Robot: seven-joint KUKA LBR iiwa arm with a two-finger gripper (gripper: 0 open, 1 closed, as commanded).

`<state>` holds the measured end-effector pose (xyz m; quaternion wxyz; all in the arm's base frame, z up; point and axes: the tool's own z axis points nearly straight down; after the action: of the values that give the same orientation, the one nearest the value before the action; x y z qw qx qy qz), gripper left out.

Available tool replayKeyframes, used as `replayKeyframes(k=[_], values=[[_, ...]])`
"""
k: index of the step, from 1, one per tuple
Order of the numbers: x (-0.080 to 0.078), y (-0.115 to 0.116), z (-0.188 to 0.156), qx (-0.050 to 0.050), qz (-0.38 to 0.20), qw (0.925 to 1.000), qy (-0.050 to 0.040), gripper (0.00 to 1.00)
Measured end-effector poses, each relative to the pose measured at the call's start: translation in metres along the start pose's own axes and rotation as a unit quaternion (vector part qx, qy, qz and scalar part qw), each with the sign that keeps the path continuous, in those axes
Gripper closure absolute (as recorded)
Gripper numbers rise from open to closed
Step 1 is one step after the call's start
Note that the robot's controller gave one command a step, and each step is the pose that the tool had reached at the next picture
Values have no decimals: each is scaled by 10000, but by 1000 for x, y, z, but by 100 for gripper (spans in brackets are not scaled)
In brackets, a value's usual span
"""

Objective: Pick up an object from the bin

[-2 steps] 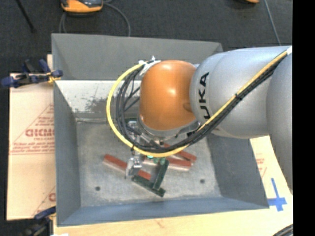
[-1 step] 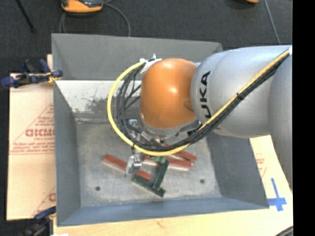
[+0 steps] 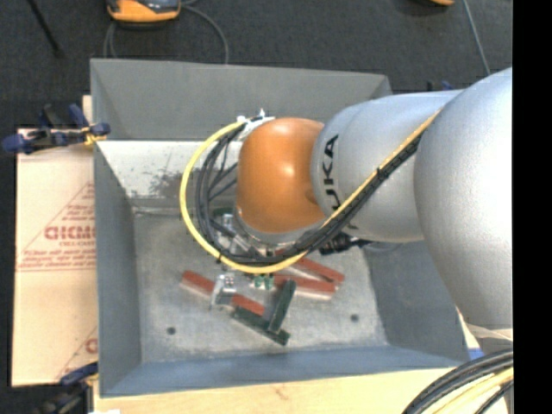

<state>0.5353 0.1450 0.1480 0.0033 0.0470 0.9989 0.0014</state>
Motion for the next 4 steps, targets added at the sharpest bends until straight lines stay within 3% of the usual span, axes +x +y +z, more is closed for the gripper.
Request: replayKeyframes(k=[1,3,4], values=[[-29,-8,73,-15,612,9981,11,0],[-31,-7,70,-4,606,9982,5,0],[-30,-6,66,-6,600,9982,32,100]])
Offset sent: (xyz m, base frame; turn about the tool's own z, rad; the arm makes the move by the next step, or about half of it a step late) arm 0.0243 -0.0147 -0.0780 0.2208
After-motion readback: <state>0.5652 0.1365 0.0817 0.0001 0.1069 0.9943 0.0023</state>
